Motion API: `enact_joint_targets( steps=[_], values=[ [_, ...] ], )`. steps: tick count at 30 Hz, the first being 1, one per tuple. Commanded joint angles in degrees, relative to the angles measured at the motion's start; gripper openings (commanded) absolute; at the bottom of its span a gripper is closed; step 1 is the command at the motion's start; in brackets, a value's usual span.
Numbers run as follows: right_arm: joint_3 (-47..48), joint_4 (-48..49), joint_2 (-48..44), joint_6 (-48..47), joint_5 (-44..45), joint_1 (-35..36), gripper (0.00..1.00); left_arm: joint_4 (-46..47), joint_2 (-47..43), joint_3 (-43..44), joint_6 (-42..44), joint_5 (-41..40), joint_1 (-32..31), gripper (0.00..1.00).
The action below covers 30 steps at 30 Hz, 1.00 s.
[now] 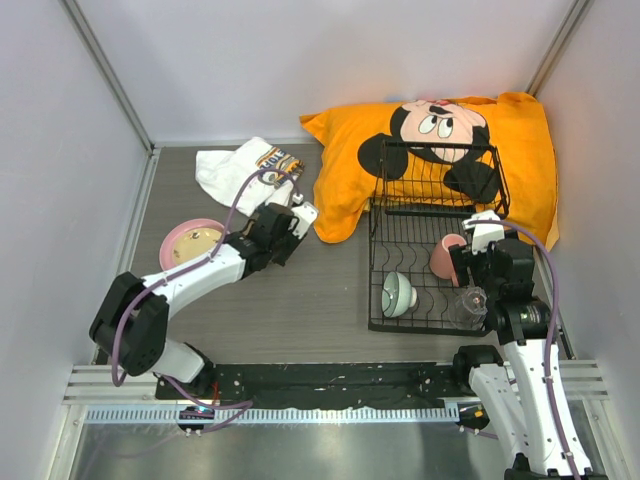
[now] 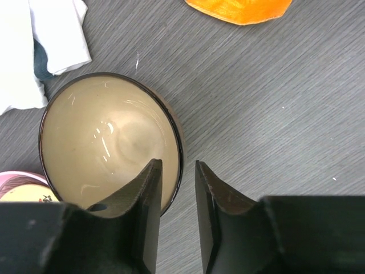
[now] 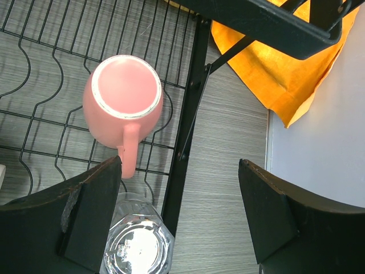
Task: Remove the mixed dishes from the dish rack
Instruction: Place the bowl at the center of the board, then pick up the bowl from the dish rack.
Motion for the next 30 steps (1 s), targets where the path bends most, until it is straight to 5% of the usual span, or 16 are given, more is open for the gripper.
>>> enact_joint_targets(
  steps=[1,9,18,30],
  values=[
    [-0.03,1.84,-0.7,-0.31,-0.39,-0.2,0.87,-0.68,-4.15,1.8,-2.0,3.0,-0.23,0.39],
    [-0.03,1.84,-0.43,-0.31,-0.21,-0.2,0.87,-6.66,-8.81,7.34,-10.85,22.24,-0.32,0.57],
    [1.64,1.76,1.32,0.66,0.66,-0.2,0.88,0.45,-4.79,11.28,-22.72,49.47,-1.89,0.7],
    [4.02,2.63,2.29,4.18,-1.18,-0.2,0.93,7.05,5.06,17.62,-29.25,51.18,-15.42,0.78]
  ],
)
